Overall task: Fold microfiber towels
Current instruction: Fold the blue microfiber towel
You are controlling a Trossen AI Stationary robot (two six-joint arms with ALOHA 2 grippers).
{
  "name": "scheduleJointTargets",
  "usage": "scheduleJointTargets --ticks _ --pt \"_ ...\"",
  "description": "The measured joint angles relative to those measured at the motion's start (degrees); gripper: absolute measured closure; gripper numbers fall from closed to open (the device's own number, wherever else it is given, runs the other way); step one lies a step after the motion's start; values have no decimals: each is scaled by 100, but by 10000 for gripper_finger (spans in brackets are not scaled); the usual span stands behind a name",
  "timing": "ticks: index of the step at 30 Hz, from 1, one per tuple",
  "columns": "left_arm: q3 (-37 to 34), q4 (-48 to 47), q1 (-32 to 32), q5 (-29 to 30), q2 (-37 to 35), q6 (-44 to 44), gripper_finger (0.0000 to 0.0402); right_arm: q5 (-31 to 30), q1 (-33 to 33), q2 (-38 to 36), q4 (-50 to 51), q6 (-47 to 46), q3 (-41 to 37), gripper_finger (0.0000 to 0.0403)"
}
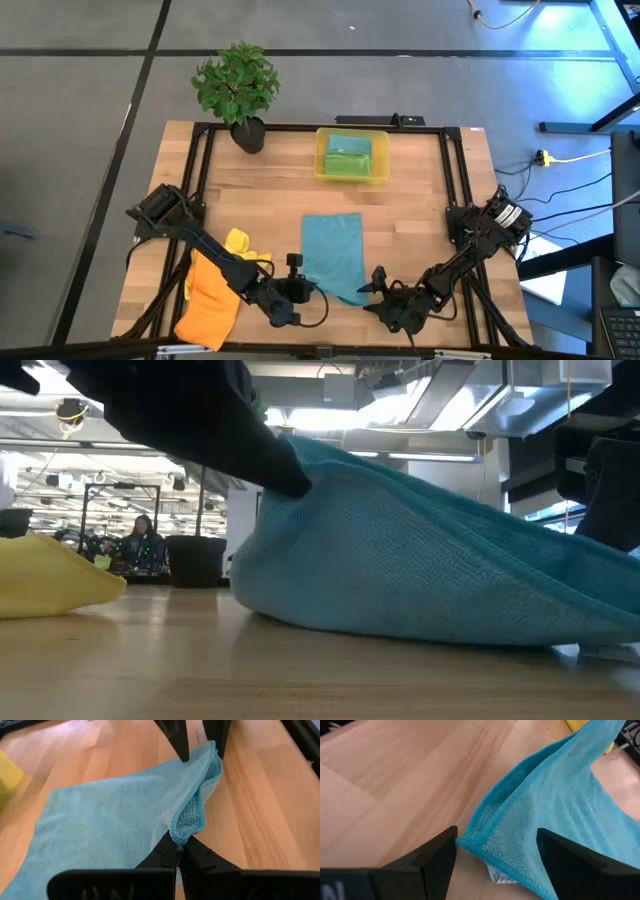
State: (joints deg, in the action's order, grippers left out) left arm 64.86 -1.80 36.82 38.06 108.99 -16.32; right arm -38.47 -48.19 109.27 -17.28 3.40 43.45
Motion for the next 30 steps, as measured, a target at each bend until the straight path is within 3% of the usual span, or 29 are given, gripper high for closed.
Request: scheduleJointTargets --ticks 10,20,30 --pt "0 -7 -7 27 -11 -2 401 -474 21 3 0 108 -8 167" --pt "0 -31 -4 83 -11 -7 401 -288 -26 3 -286 522 -14 253" --pt "0 -264 -4 86 -11 -221 401 -735 -259 -3 -295 467 -14 335"
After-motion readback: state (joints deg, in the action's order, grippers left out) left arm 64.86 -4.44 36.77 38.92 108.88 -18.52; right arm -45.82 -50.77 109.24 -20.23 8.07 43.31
